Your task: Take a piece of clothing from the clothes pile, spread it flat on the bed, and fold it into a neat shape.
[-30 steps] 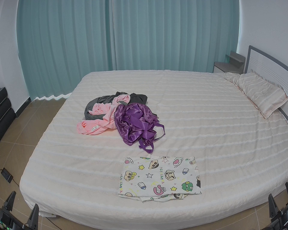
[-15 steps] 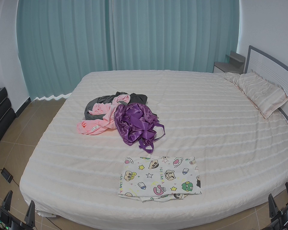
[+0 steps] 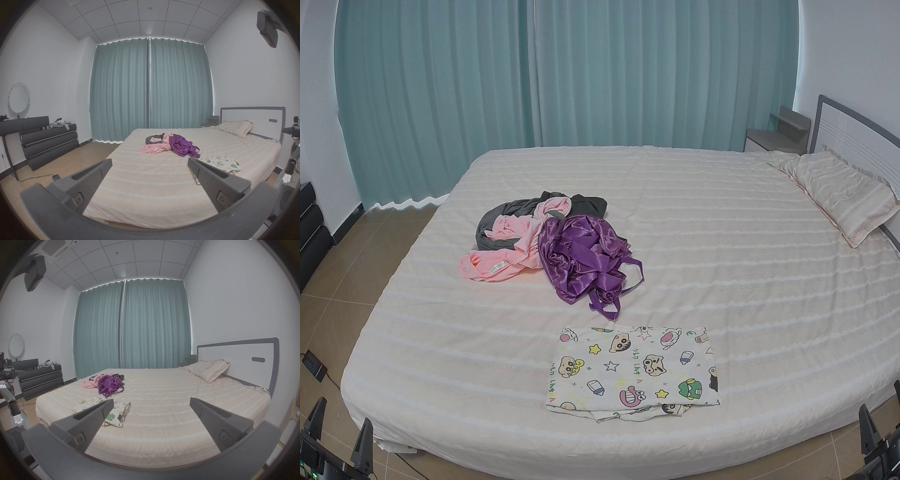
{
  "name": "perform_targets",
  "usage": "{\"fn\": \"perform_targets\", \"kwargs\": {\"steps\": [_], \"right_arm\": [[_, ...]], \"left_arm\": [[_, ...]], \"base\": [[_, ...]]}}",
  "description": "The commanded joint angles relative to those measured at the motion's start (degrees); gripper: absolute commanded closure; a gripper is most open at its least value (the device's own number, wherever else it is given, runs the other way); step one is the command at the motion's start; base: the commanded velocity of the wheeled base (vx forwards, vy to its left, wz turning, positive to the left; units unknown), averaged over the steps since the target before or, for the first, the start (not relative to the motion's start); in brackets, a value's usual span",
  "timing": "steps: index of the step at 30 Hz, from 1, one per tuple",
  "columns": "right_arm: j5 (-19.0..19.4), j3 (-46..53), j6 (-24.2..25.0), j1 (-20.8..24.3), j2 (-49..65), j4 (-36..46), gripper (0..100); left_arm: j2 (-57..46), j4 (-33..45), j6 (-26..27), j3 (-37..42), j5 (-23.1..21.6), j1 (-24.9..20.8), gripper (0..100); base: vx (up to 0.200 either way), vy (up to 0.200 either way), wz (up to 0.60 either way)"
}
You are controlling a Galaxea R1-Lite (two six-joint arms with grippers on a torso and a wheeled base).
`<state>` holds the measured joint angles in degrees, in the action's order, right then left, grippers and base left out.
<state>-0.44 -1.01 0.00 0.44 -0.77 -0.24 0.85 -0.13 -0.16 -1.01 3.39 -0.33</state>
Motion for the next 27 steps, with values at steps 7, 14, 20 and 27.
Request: {"fn": "perform_targets", "kwargs": {"steps": [7, 14, 20, 27], "right_arm": [[0.0, 1.0, 0.0, 0.0, 0.8, 0.0, 0], [0.1, 1.0, 0.0, 0.0, 0.8, 0.1, 0], [0.0, 1.0, 0.0, 0.0, 0.8, 0.1, 0], [0.0, 1.0, 0.0, 0.2, 0.8, 0.0, 0]], "left_arm": [[-0.9, 0.0, 0.0, 1.0, 0.0, 0.0, 0], [-0.9, 0.0, 0.0, 1.0, 0.0, 0.0, 0], [-0.9, 0.0, 0.0, 1.0, 0.0, 0.0, 0], [-0.9, 0.0, 0.0, 1.0, 0.0, 0.0, 0]], "base": [[0.000, 0.000, 0.00], [0.000, 0.000, 0.00], [0.000, 0.000, 0.00], [0.000, 0.000, 0.00]]}}
